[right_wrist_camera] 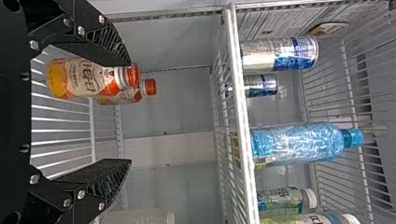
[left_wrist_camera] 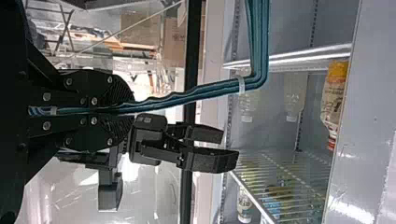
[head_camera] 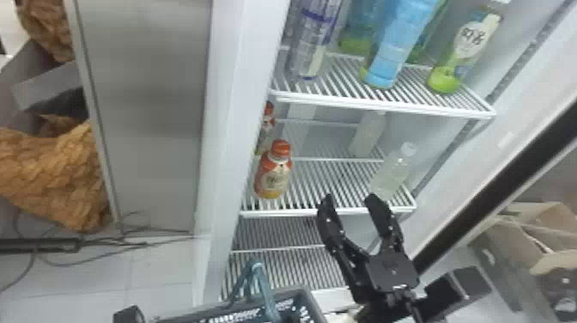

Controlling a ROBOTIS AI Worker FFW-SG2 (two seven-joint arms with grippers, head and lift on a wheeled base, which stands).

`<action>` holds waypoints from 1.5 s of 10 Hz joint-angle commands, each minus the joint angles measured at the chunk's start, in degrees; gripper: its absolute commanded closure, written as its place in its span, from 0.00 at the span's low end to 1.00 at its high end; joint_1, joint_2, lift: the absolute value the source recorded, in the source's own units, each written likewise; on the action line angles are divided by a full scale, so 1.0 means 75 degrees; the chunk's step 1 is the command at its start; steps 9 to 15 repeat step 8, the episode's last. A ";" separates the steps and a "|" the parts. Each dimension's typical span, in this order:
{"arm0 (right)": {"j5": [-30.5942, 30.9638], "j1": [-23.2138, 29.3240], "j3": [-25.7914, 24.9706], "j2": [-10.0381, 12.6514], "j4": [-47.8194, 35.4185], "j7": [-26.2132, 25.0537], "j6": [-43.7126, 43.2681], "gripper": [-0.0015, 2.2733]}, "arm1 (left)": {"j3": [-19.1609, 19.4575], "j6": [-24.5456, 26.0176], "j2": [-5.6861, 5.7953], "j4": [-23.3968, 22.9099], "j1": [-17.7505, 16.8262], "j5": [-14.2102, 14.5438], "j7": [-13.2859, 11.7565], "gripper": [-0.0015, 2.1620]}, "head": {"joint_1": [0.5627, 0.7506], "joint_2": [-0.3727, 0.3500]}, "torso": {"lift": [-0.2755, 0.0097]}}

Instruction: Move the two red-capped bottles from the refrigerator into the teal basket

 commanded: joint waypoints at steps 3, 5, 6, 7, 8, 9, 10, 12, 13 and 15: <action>0.0030 0.0003 0.0000 0.0012 0.0007 -0.0015 -0.0001 0.14 | -0.0015 0.0000 0.0000 0.0003 -0.0018 0.0015 -0.0001 0.51 | 0.70 0.03 | 0.17; 0.0091 0.0003 0.0000 0.0012 0.0007 -0.0015 0.0056 0.14 | -0.0015 0.0000 0.0012 -0.0016 -0.0018 0.0031 -0.0001 0.51 | 0.70 0.03 | 0.17; 0.0106 0.0003 0.0000 0.0012 -0.0012 -0.0015 0.0112 0.14 | 0.0000 0.0000 0.0012 0.0003 -0.0018 0.0031 -0.0001 0.51 | 0.70 0.03 | 0.17; 0.0106 0.0003 0.0000 0.0012 -0.0030 -0.0015 0.0149 0.14 | 0.0000 0.0000 0.0012 0.0003 -0.0018 0.0031 -0.0001 0.51 | 0.70 0.03 | 0.17; 0.0106 0.0003 0.0000 0.0012 -0.0049 -0.0015 0.0243 0.14 | 0.0015 0.0000 0.0012 0.0003 -0.0018 0.0031 -0.0001 0.51 | 0.70 0.03 | 0.17; 0.0106 0.0003 0.0000 0.0012 -0.0049 -0.0015 0.0243 0.14 | 0.0015 0.0000 0.0012 0.0003 -0.0018 0.0031 -0.0001 0.51 | 0.70 0.03 | 0.17; 0.0106 0.0003 0.0000 0.0012 -0.0049 -0.0015 0.0243 0.14 | 0.0015 0.0000 0.0012 0.0003 -0.0018 0.0031 -0.0001 0.51 | 0.70 0.03 | 0.17; 0.0106 0.0003 0.0000 0.0012 -0.0049 -0.0015 0.0243 0.14 | 0.0015 0.0000 0.0012 0.0003 -0.0018 0.0031 -0.0001 0.51 | 0.70 0.03 | 0.17; 0.0106 0.0003 0.0000 0.0012 -0.0049 -0.0015 0.0243 0.14 | 0.0015 0.0000 0.0012 0.0003 -0.0018 0.0031 -0.0001 0.51 | 0.70 0.03 | 0.17; 0.0106 0.0003 0.0000 0.0012 -0.0049 -0.0015 0.0243 0.14 | 0.0015 0.0000 0.0012 0.0003 -0.0018 0.0031 -0.0001 0.51 | 0.70 0.03 | 0.17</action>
